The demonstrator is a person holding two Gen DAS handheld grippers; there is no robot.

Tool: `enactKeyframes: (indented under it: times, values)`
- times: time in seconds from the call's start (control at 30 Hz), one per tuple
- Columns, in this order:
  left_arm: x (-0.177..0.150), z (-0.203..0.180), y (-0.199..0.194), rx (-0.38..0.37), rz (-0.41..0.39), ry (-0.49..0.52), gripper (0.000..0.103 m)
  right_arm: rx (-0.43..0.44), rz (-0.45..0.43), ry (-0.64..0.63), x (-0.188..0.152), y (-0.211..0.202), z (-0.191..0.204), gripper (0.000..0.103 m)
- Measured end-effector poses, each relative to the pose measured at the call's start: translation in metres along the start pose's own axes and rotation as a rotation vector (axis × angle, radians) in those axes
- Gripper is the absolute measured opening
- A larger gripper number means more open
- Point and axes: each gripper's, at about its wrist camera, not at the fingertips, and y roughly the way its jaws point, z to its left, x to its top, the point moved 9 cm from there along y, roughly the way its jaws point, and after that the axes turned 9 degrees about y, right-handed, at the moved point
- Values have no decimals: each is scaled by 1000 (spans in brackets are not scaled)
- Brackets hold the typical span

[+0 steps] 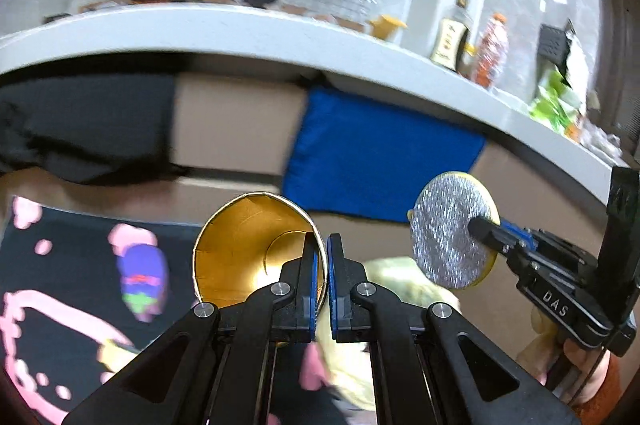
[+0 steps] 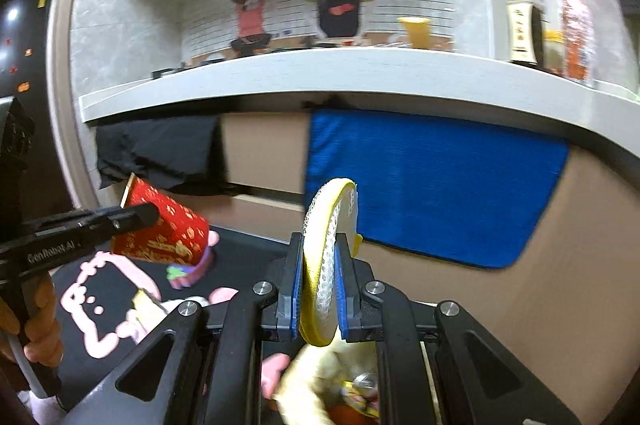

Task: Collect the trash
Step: 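Carry the red cup and silver disc over the bin with both tools, then open both tools to drop the cup and disc into the bin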

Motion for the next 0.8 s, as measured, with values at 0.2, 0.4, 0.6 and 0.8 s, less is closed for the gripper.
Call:
enactKeyframes:
  times: [0.2,0.4,0.6,0.8]
  values:
    - [-24,-55,49,-94,95,30,4,-74,17,54,-14,-6,-61,12]
    - [-44,-93,92,-165,175,18,4,-128,45,90,-33,-6,-107,12]
    - [-63,-121,125,-254,246,2,4,-153,80,130,-51,0,-137,12]
    - [-68,-110,137,-266,281,-61,32,-149,104,168,-64,8,-149,12]
